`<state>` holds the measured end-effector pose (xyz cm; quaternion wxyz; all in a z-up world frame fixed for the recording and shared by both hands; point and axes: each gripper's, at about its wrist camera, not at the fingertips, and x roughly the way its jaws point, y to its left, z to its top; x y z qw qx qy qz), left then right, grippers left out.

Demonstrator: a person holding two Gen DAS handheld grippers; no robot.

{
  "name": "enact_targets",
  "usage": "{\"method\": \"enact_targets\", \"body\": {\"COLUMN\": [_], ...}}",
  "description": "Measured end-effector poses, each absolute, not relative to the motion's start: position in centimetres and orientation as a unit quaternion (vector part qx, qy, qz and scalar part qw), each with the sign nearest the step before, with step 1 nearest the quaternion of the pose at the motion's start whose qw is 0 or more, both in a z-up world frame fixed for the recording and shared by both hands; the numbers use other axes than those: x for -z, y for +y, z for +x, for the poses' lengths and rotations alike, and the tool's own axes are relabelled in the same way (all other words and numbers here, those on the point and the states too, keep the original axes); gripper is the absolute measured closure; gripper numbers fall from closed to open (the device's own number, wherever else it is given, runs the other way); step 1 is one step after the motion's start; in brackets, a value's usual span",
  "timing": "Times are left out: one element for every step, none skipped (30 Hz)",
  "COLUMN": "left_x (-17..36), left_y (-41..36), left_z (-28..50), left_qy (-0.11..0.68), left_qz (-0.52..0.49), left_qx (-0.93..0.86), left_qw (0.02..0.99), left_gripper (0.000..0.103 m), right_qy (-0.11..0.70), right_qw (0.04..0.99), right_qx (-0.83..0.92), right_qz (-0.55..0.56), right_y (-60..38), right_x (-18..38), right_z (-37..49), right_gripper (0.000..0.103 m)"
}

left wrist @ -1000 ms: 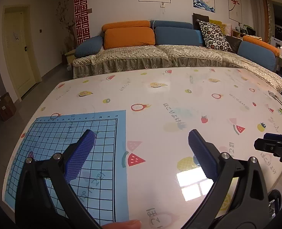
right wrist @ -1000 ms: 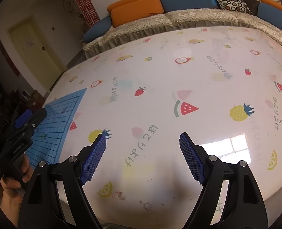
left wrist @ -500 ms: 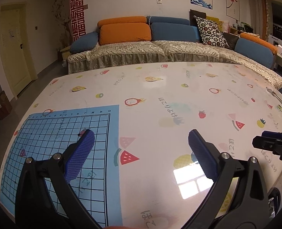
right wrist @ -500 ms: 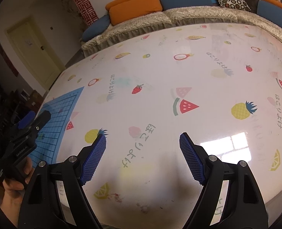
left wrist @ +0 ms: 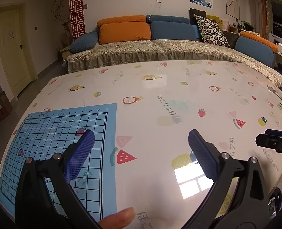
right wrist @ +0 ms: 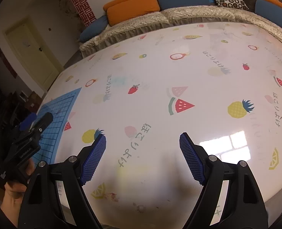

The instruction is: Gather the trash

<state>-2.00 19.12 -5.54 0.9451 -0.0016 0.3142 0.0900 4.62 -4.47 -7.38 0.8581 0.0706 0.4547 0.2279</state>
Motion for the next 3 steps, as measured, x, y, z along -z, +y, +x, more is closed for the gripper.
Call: {"method": "enact_targets", "body": {"left_x": [5.49, 5.47, 5.46], "left_y": [19.08, 19.03, 18.99], "left_z": [-2.04, -2.11, -2.14], "left_qy": [0.315, 0.316, 0.318], "left_qz": [0.000, 0.002, 0.004], "left_qx": [-0.090, -0.090, -0.090], "left_qw": [0.945, 0.945, 0.944], "left_gripper": [0.007, 0.007, 0.007], "right_qy": [0.454, 0.453, 0.453], "right_qw": [0.859, 0.859, 0.859], "right_qx": [-0.228, -0.228, -0.228], "right_qz": [0.071, 0.071, 0.070], "right_y": [-4.50, -4.52, -4.51], "right_x": [7.30, 7.24, 7.20], "right_z": [4.62, 4.60, 4.56], "right_gripper": [0.024, 0.024, 0.024]}}
